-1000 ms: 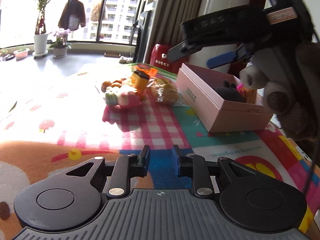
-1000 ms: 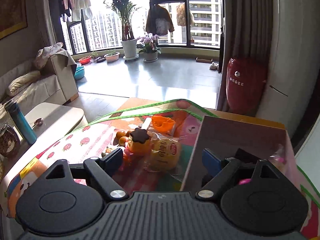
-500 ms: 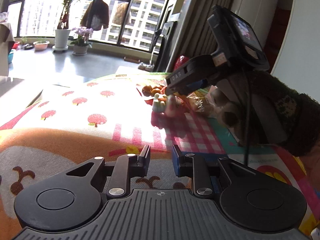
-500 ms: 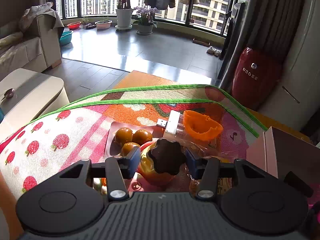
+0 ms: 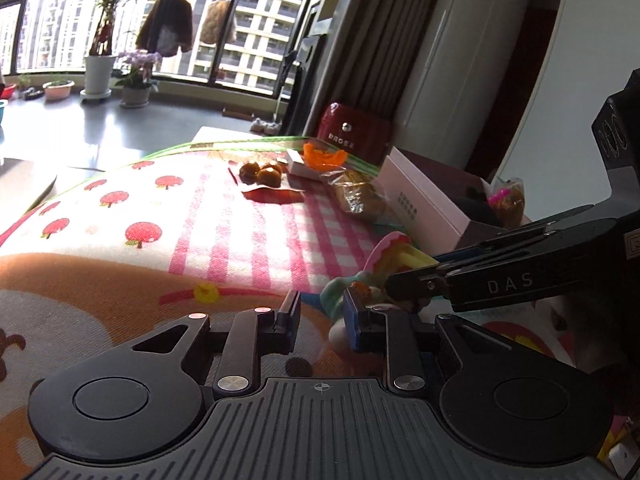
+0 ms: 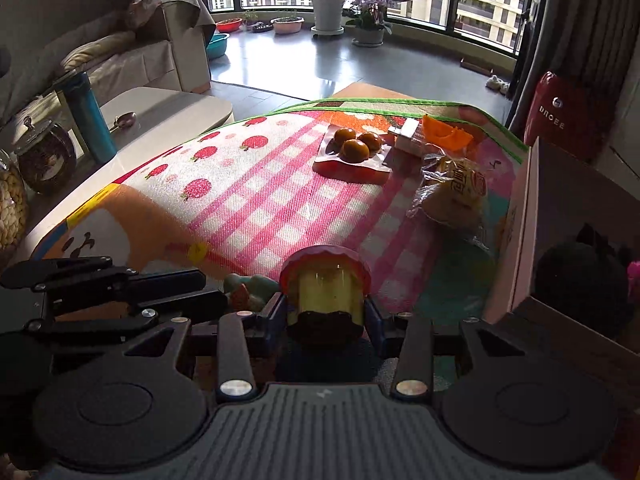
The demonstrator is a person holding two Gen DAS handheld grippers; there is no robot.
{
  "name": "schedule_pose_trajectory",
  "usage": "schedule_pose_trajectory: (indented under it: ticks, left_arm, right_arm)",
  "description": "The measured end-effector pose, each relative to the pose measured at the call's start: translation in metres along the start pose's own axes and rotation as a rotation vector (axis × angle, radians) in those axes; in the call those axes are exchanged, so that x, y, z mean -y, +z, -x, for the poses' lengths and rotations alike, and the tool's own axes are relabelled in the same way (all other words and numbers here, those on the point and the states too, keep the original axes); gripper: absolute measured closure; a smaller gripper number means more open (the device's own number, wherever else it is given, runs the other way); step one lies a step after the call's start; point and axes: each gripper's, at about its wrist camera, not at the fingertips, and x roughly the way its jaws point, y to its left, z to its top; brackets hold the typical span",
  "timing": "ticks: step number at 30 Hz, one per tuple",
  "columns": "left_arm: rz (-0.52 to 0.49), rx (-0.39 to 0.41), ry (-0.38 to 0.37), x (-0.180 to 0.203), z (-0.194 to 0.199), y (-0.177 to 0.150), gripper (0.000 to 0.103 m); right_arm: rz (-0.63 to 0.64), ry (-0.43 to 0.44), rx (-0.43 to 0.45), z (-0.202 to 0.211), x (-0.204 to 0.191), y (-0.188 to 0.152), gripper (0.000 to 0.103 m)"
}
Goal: Organize objects
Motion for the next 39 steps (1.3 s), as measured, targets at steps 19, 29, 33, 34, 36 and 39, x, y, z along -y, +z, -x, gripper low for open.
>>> schedule_pose_trajectory:
  ticks: [19, 29, 33, 34, 36, 39]
  left_arm:
    - [-0.188, -0.109, -0.009, 0.083, -0.049, 0.001, 0.062]
    - [-0.219, -0.196, -0.072, 0.093, -0.057, -0.013, 0.064]
    - [-0.258, -0.189, -0.089, 0.098, -0.052, -0.02, 0.064]
    - [-0.253, -0.189, -0.089, 0.097, -0.053, -0.02, 0.064]
    - [-0.243, -0.186, -0.086, 0.096, -0.054, -0.018, 0.064]
    - [-0.234, -0.179, -0.069, 0.096, -0.059, -0.015, 0.064]
  right_arm:
    - [-0.122, -0.282, 0.134, 0.065, 0.074, -0.095, 0.061]
    - [-0.13, -0.33, 0.179, 0.069, 0.079, -0.119, 0.025]
    - [-0.128, -0.326, 0.169, 0.067, 0.079, -0.127, 0.019]
    - [-0.125, -0.324, 0.166, 0.066, 0.078, -0.128, 0.018]
    - [-0.123, -0.328, 0.162, 0.065, 0.078, -0.131, 0.017]
    - [-0.133, -0.333, 0.16, 0.062, 0.08, -0.131, 0.016]
